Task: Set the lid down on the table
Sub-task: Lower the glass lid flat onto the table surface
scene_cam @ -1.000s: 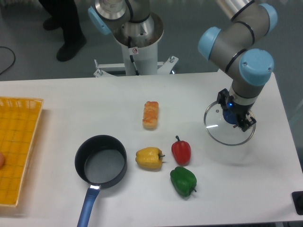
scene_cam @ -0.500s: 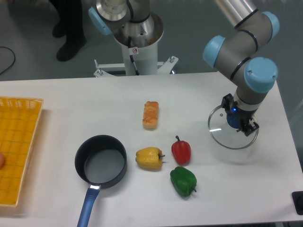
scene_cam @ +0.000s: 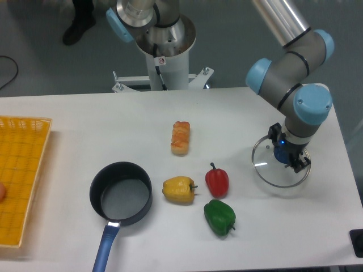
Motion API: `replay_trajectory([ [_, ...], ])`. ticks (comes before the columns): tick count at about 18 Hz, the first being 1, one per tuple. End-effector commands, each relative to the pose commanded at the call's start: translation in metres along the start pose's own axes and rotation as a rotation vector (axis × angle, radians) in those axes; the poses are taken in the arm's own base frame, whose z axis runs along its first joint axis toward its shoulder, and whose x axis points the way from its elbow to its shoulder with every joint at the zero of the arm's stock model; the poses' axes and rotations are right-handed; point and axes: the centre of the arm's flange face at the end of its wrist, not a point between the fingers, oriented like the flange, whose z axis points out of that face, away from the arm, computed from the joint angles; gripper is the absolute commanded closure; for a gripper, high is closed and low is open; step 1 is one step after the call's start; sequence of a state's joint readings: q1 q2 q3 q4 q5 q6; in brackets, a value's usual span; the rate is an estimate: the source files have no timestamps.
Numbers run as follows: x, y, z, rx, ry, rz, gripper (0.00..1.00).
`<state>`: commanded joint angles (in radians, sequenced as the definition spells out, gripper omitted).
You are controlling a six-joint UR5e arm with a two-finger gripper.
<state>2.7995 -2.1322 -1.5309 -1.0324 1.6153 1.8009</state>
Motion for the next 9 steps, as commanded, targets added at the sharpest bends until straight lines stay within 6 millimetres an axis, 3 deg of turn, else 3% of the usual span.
replay_trajectory([
  [9,-0.006,0.002,0.015,0.01,-0.012,0.007,0.44],
])
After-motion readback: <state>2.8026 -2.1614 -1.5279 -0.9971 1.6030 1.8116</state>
